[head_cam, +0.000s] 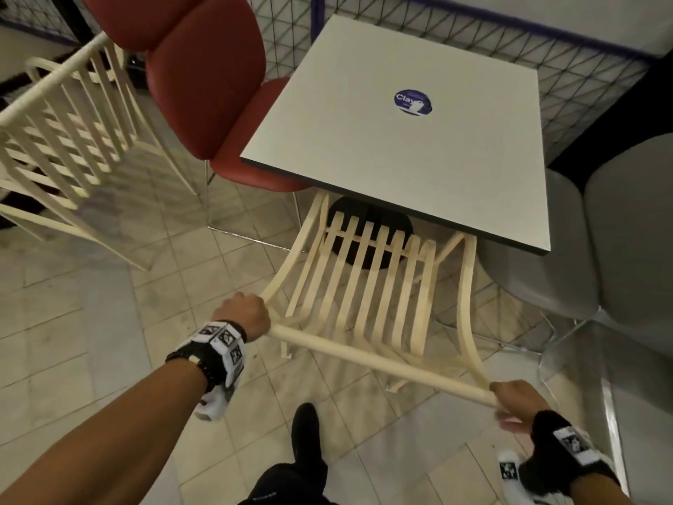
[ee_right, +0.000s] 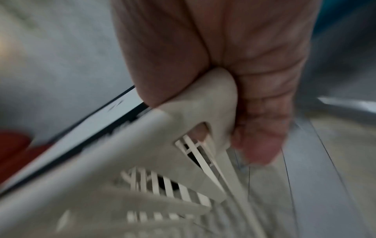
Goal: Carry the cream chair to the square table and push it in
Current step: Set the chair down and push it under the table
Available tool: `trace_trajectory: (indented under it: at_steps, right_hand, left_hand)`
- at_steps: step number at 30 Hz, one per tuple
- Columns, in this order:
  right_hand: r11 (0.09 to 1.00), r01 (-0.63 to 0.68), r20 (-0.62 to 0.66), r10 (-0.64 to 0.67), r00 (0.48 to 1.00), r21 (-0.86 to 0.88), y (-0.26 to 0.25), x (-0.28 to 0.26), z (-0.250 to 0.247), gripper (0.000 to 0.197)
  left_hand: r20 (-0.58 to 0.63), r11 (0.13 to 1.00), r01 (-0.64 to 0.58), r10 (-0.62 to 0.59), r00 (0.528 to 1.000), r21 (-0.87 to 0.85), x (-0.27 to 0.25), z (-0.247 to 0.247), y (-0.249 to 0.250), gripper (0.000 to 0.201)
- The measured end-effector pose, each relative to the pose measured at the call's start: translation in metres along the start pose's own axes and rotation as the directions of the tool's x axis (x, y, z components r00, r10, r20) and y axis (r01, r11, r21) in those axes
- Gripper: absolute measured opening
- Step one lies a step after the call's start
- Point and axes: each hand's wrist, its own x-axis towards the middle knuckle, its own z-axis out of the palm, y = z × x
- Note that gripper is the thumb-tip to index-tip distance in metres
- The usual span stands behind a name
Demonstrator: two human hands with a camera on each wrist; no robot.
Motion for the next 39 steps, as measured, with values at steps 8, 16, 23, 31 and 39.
trace_trajectory:
  at_steps: [8, 16, 23, 31, 39]
  right_hand:
    - [0.456, 0.570, 0.271, -0.567, 0.778, -0.683, -0.036, -0.041, 0.033, 0.044]
    - [0.418, 0.501, 0.222, -0.557, 0.800, -0.758, -0.037, -0.023, 0.041, 0.037]
    - [0.526, 0.363, 0.133, -0.423, 0.896, -0.769, -0.043, -0.027, 0.044, 0.022]
    - [0.485, 0.400, 0.160, -0.463, 0.872, -0.778, -0.044, -0.030, 0.040, 0.020]
    - [0.469, 0.421, 0.097, -0.572, 0.815, -0.776, -0.094, -0.009, 0.024, 0.030]
  left_hand:
    - [0.129, 0.778, -0.563, 0.551, 0.824, 0.278, -0.023, 0.014, 0.031, 0.093]
    - [0.217, 0.690, -0.597, 0.562, 0.798, 0.410, -0.014, 0.011, 0.037, 0.038]
    - [0.243, 0.714, -0.598, 0.547, 0.801, 0.365, -0.017, 0.006, 0.045, 0.044]
    - [0.261, 0.712, -0.589, 0.528, 0.808, 0.383, -0.017, 0.003, 0.050, 0.044]
    - [0.162, 0.767, -0.543, 0.521, 0.838, 0.342, 0.029, -0.035, 0.061, 0.040]
